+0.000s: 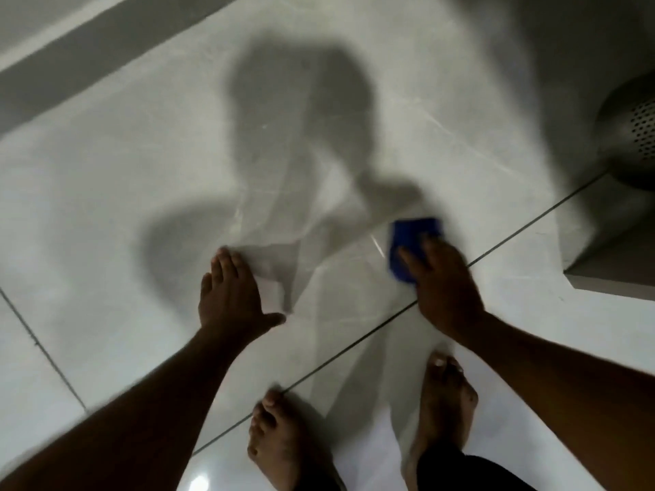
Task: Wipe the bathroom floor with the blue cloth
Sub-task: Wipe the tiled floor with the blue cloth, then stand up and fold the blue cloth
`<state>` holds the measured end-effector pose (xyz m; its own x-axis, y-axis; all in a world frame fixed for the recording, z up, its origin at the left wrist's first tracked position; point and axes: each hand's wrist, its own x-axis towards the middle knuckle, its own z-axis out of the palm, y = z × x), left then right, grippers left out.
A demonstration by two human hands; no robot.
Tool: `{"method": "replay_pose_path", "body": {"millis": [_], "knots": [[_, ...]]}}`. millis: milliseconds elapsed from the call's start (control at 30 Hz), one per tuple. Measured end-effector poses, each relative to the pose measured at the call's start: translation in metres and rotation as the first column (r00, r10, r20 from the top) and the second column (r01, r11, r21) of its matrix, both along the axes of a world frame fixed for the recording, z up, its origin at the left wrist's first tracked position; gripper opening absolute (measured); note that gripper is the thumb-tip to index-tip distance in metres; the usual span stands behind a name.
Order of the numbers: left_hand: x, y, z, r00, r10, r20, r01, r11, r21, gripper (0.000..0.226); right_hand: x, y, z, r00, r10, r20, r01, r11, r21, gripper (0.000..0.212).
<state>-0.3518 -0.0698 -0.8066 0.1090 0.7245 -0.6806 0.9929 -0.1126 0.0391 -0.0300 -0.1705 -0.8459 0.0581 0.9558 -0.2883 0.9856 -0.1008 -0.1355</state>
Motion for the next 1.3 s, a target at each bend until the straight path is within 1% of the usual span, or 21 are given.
{"method": "replay_pose_path", "body": {"millis": [33,67,100,167,200,233,267,333,400,467,533,600,733,833,933,1000,1067,1167,1200,1233,1300], "knots": [[0.005,0.001,0.005,0.999,0.039,-0.003,-0.039,0.999,-0.004,0.144,-0.002,-0.004,0.008,0.967,-0.253,-0.019,0.251,0.964,-0.083,0.062],[0.012,-0.001,0.015,0.996,0.089,0.008,-0.089,0.996,-0.016,0.138,-0.013,-0.008,0.019,0.911,-0.406,-0.064,0.385,0.897,-0.217,0.061],[0.023,-0.005,0.029,0.99,0.136,0.031,-0.135,0.99,-0.036,0.132,-0.034,-0.011,0.036,0.867,-0.472,-0.161,0.393,0.845,-0.363,0.054],[0.047,-0.014,0.072,0.968,0.233,0.097,-0.227,0.971,-0.071,0.118,-0.082,-0.014,0.085,0.725,-0.536,-0.432,0.196,0.762,-0.618,0.037],[0.055,-0.02,0.094,0.945,0.302,0.127,-0.291,0.951,-0.1,0.111,-0.107,-0.016,0.108,0.678,-0.498,-0.541,0.051,0.766,-0.64,0.041],[0.06,-0.021,0.126,0.908,0.391,0.149,-0.373,0.918,-0.139,0.105,-0.129,-0.014,0.139,0.653,-0.497,-0.571,0.016,0.762,-0.647,0.049],[0.062,-0.02,0.161,0.861,0.483,0.158,-0.456,0.872,-0.181,0.098,-0.146,-0.009,0.172,0.621,-0.55,-0.558,0.075,0.751,-0.656,0.054],[0.064,-0.011,0.246,0.745,0.645,0.168,-0.604,0.76,-0.239,0.081,-0.161,0.006,0.261,0.507,-0.648,-0.568,0.231,0.737,-0.635,0.055],[0.066,-0.001,0.345,0.643,0.739,0.2,-0.669,0.67,-0.322,0.07,-0.164,0.021,0.363,0.456,-0.625,-0.634,0.31,0.779,-0.545,0.057],[0.068,0.008,0.456,0.551,0.792,0.262,-0.678,0.608,-0.413,0.069,-0.155,0.032,0.47,0.427,-0.557,-0.712,0.365,0.827,-0.428,0.06],[0.075,0.011,0.557,0.423,0.825,0.375,-0.593,0.565,-0.574,0.064,-0.143,0.043,0.567,0.428,-0.499,-0.753,0.431,0.845,-0.316,0.066],[0.084,0.012,0.651,0.311,0.812,0.493,-0.468,0.583,-0.665,0.056,-0.129,0.056,0.659,0.469,-0.429,-0.772,0.403,0.882,-0.245,0.074],[0.093,0.01,0.786,0.147,0.637,0.757,-0.42,0.733,-0.535,0.024,-0.111,0.062,0.808,0.499,-0.241,-0.832,0.24,0.961,-0.135,0.093],[0.086,0.014,0.843,0.16,0.501,0.85,-0.381,0.826,-0.415,0.02,-0.095,0.048,0.873,0.618,-0.148,-0.772,0.165,0.985,-0.057,0.104],[0.077,0.024,0.87,0.237,0.352,0.906,-0.348,0.901,-0.259,0.032,-0.079,0.042,0.901,0.627,-0.129,-0.768,0.251,0.967,0.042,0.071],[0.076,0.03,0.885,0.254,0.311,0.916,-0.313,0.922,-0.226,0.029,-0.066,0.046,0.912,0.545,-0.199,-0.814,0.442,0.893,0.078,0.038],[0.082,0.037,0.897,0.26,0.309,0.915,-0.278,0.931,-0.236,0.03,-0.051,0.051,0.918,0.376,-0.272,-0.886,0.57,0.822,-0.01,0.037],[0.103,0.043,0.913,0.25,0.366,0.896,-0.251,0.919,-0.305,0.04,-0.028,0.055,0.928,0.004,-0.276,-0.961,0.375,0.892,-0.254,0.051],[0.11,0.045,0.916,0.257,0.378,0.889,-0.253,0.915,-0.316,0.042,-0.022,0.057,0.931,-0.043,-0.275,-0.96,0.321,0.907,-0.274,0.046],[0.121,0.048,0.918,0.27,0.384,0.883,-0.261,0.912,-0.316,0.042,-0.014,0.059,0.935,-0.036,-0.281,-0.959,0.32,0.906,-0.278,0.039],[0.144,0.056,0.919,0.304,0.392,0.868,-0.297,0.905,-0.305,0.038,0.001,0.063,0.941,0.042,-0.302,-0.952,0.414,0.873,-0.259,0.031]]}}
